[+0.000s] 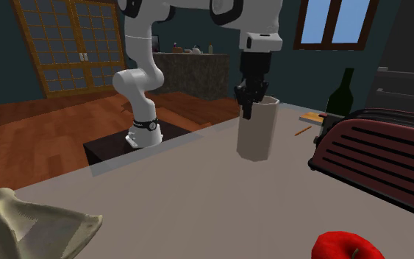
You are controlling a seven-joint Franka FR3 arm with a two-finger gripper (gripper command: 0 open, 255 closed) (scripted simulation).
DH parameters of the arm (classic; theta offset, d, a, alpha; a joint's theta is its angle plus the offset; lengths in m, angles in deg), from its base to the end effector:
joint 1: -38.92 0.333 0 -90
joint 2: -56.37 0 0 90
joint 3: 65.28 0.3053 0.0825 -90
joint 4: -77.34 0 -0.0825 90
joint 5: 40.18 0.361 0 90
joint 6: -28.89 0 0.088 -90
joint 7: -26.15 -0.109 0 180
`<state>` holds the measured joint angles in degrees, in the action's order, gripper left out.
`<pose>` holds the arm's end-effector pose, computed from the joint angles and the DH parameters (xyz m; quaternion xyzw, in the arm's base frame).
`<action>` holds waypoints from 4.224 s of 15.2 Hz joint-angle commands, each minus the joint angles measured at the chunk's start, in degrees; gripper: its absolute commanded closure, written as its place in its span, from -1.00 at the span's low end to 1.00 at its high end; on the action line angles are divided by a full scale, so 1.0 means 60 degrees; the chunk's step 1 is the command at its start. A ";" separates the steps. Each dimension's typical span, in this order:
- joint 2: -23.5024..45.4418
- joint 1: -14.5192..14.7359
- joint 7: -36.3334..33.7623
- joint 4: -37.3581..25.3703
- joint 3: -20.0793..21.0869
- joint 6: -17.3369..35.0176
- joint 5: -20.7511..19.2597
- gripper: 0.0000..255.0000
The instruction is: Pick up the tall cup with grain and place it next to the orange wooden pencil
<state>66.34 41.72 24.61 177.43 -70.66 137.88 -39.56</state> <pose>0.5869 -0.0227 0.4629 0.9993 -0.0371 -0.0090 0.0029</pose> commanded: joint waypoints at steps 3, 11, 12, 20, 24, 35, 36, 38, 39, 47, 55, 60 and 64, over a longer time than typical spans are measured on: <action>-0.0341 0.0508 -0.0885 0.0443 0.0350 0.0109 -0.0068 1.00; -0.0655 0.1473 -0.2632 0.0848 0.1112 0.0197 -0.0139 1.00; -0.0655 0.1591 -0.2851 0.0848 0.1211 0.0196 -0.0146 1.00; -0.0337 0.2564 -0.4609 0.0438 0.1974 0.0098 -0.0235 1.00; 0.0034 0.3068 -0.5482 -0.0047 0.2325 -0.0024 -0.0327 1.00; 0.1810 0.4618 -0.7780 -0.2488 0.3073 -0.0745 -0.0817 1.00; 0.2032 0.4779 -0.7973 -0.2809 0.3118 -0.0852 -0.0877 1.00; 0.2139 0.4848 -0.8055 -0.2837 0.3129 -0.0776 -0.0906 1.00; 0.2148 0.4843 -0.8059 -0.2722 0.3126 -0.0652 -0.0909 1.00; 0.2326 0.4828 -0.8096 -0.1951 0.3097 0.0291 -0.0965 1.00; 0.2415 0.4828 -0.8112 -0.1730 0.3084 0.0599 -0.0991 1.00; 0.2413 0.4827 -0.8112 -0.1726 0.3084 0.0600 -0.0991 -1.00; 0.2340 0.4828 -0.8096 -0.1943 0.3095 0.0312 -0.0968 -1.00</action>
<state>80.57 70.71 -24.07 166.55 -52.11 140.72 -45.43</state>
